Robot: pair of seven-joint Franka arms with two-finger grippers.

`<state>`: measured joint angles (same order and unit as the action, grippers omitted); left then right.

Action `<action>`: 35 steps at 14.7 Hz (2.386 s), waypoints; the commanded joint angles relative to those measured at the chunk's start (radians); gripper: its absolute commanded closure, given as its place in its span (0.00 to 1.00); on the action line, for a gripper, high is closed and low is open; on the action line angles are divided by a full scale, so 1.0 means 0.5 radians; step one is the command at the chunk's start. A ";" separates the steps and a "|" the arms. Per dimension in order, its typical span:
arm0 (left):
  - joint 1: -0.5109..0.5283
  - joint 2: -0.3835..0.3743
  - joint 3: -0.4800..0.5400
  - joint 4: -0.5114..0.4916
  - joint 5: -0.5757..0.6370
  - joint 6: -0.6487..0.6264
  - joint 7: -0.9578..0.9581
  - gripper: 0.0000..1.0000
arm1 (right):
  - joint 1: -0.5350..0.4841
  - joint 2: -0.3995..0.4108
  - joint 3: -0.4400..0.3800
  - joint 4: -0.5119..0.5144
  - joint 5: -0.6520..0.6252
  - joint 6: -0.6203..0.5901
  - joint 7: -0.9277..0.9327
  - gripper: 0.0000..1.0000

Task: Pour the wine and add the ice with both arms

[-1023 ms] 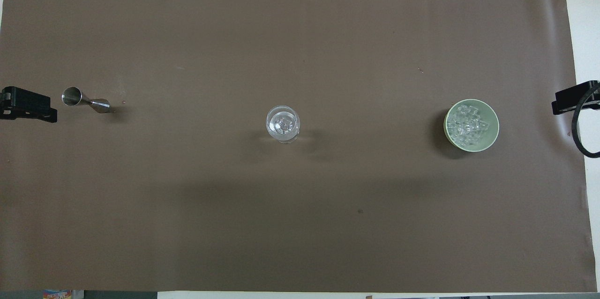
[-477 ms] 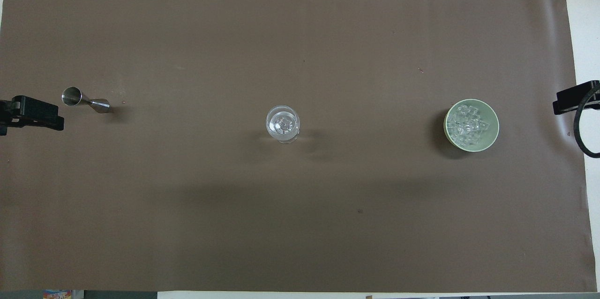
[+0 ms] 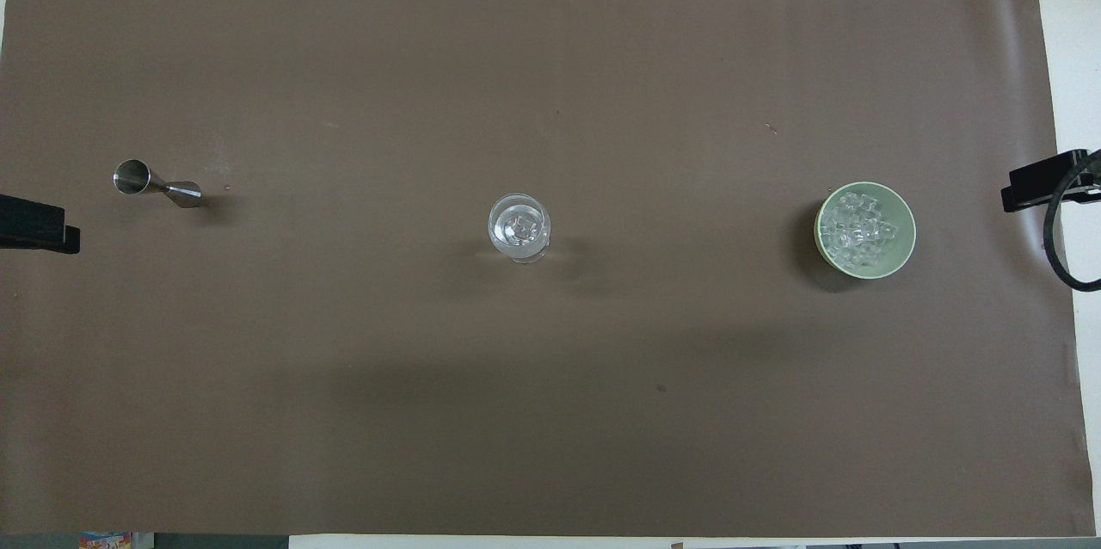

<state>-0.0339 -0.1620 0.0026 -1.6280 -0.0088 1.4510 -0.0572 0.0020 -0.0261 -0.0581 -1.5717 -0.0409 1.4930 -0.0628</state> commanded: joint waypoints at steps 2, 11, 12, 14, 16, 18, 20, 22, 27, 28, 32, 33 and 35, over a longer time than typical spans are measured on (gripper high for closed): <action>0.013 -0.118 0.007 -0.060 0.011 -0.027 0.013 0.00 | -0.053 -0.098 0.018 -0.164 0.045 0.100 -0.025 0.00; 0.010 -0.207 0.007 -0.196 0.011 -0.009 -0.014 0.00 | -0.053 -0.095 0.018 -0.161 0.045 0.100 -0.025 0.00; 0.010 -0.216 0.007 -0.196 0.011 -0.015 -0.021 0.00 | -0.053 -0.095 0.018 -0.161 0.045 0.100 -0.025 0.00; 0.010 -0.213 0.007 -0.208 0.011 0.043 0.013 0.00 | -0.053 -0.095 0.015 -0.161 0.045 0.100 -0.025 0.00; 0.010 -0.155 0.013 -0.156 0.011 0.071 0.047 0.00 | -0.053 -0.095 0.015 -0.161 0.045 0.100 -0.025 0.00; 0.016 0.019 0.019 0.046 0.011 0.037 0.123 0.00 | -0.053 -0.092 0.018 -0.161 0.045 0.100 -0.025 0.00; 0.031 0.200 0.032 0.230 0.014 -0.009 0.127 0.00 | -0.053 -0.092 0.015 -0.161 0.045 0.097 -0.025 0.00; 0.031 0.323 0.032 0.371 0.008 -0.061 0.127 0.00 | -0.053 -0.092 0.015 -0.164 0.045 0.097 -0.025 0.00; 0.034 0.413 0.032 0.452 0.011 -0.067 0.224 0.00 | -0.053 -0.092 0.015 -0.170 0.042 0.100 -0.025 0.00; 0.037 0.392 0.032 0.424 0.011 -0.052 0.295 0.00 | -0.050 -0.095 0.015 -0.170 0.042 0.100 -0.025 0.00; 0.043 0.223 0.029 0.195 0.005 0.000 0.283 0.00 | -0.053 -0.095 0.015 -0.170 0.042 0.100 -0.025 0.00; 0.043 0.198 0.029 0.155 0.002 0.021 0.268 0.00 | -0.050 -0.095 0.015 -0.170 0.042 0.100 -0.025 0.00; 0.040 0.204 0.029 0.151 -0.016 0.113 0.222 0.00 | -0.050 -0.095 0.015 -0.170 0.042 0.100 -0.025 0.00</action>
<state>-0.0227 -0.0234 0.0222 -1.4970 -0.0088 1.4546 0.0605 -0.0068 -0.0466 -0.0590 -1.6215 -0.0380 1.5151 -0.0628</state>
